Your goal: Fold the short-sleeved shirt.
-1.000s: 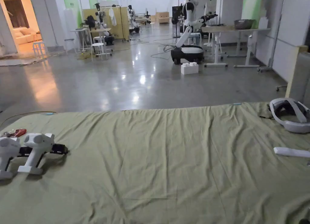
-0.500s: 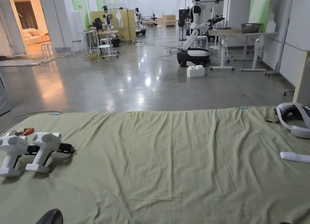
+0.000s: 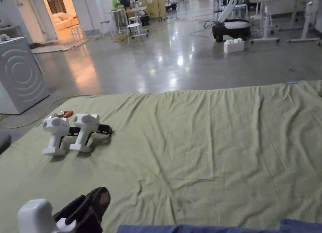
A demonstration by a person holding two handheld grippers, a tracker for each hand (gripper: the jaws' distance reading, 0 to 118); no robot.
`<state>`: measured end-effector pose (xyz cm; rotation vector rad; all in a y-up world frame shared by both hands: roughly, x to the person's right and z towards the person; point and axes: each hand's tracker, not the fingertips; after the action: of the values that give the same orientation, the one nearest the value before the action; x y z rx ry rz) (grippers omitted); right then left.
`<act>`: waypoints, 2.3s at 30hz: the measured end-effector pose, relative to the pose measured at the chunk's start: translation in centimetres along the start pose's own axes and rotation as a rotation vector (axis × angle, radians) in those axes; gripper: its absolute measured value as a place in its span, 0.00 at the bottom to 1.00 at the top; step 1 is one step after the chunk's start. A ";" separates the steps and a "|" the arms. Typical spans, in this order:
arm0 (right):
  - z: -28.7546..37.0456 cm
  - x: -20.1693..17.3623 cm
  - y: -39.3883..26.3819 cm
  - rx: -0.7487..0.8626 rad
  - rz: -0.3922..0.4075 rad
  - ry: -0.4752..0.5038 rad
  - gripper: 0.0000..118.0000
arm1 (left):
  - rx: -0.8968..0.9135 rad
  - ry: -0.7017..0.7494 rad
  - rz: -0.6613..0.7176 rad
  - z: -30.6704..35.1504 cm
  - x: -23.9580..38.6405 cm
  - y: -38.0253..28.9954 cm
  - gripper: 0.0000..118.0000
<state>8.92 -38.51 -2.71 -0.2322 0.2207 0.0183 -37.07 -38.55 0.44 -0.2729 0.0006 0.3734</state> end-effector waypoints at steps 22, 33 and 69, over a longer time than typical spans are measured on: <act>-2.9 1.9 -4.4 -0.296 -0.136 -0.004 0.02 | -0.284 -0.091 0.863 -15.8 -18.9 -16.3 0.84; -2.9 2.4 -5.1 -0.347 -0.159 0.009 0.02 | -0.176 -0.049 0.889 -13.6 -16.8 -13.7 0.13; 0.8 6.0 -7.3 -0.322 -0.241 -0.038 0.02 | -0.487 -0.280 0.493 -22.3 5.5 -18.8 0.02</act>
<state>15.28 -45.47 -1.66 -0.5778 0.1498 -0.1818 -24.07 -59.26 -16.43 -0.7050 -0.3063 0.9025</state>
